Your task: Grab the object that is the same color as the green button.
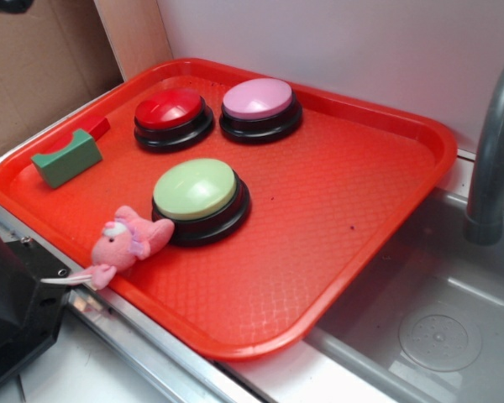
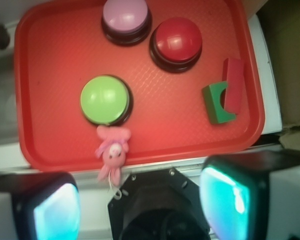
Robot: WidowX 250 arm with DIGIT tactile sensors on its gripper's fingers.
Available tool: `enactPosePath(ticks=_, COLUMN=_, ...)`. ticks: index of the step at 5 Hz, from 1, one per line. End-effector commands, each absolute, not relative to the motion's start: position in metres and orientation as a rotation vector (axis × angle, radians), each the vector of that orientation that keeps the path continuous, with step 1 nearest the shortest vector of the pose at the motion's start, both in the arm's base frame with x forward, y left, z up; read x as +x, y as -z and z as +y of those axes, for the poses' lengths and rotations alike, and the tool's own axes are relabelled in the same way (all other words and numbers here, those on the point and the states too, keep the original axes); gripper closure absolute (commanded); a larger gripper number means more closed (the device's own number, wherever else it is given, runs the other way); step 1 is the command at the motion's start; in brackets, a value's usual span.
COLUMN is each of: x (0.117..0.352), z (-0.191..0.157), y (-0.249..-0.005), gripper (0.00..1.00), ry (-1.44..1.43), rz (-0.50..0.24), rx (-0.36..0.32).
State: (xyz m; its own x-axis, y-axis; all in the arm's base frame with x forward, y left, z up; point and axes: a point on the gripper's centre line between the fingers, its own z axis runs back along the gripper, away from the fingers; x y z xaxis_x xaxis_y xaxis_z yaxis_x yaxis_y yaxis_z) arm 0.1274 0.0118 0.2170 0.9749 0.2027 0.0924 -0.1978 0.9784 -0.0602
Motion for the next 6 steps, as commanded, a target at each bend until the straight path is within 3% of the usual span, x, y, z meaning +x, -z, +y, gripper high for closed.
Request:
enactPosePath(ticks=1, x=0.143, z=0.061, y=-0.182, gripper=0.0, ry=-0.398, rz=-0.097, rx=-0.097)
enactPosePath(ticks=2, x=0.142, z=0.083, y=-0.16, gripper=0.0, ry=-0.472, rz=-0.114, rx=-0.082)
enactPosePath(ticks=3, x=0.14, z=0.095, y=-0.142, gripper=0.0, ry=-0.507, rz=-0.179, rx=-0.055)
enactPosePath(ticks=6, x=0.151, z=0.125, y=-0.09, gripper=0.0, ry=-0.511, rz=-0.2, rx=-0.011)
